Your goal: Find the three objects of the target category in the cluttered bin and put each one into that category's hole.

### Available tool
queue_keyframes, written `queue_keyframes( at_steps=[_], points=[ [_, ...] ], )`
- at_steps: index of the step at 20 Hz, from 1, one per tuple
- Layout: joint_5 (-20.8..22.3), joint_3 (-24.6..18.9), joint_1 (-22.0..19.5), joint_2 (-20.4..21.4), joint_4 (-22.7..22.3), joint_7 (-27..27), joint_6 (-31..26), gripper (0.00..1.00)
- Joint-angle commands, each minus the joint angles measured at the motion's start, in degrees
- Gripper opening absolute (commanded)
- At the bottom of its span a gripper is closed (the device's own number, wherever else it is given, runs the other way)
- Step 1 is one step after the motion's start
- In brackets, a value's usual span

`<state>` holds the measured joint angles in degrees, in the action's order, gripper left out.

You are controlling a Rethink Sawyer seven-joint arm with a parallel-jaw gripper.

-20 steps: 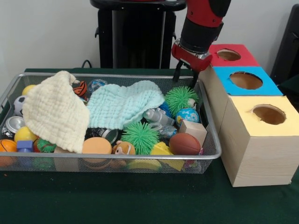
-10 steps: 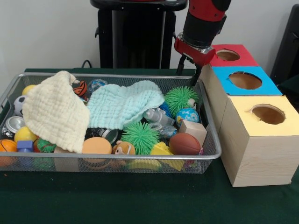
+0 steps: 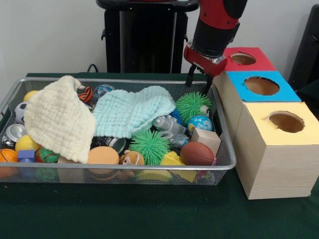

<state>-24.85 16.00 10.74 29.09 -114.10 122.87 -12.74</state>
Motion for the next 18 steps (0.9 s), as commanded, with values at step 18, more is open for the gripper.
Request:
queue_keyframes(
  at_steps=[18],
  points=[
    [4.20, -2.76, -3.71, -3.50, 16.28, 5.27, -16.09, 1.00]
  ],
)
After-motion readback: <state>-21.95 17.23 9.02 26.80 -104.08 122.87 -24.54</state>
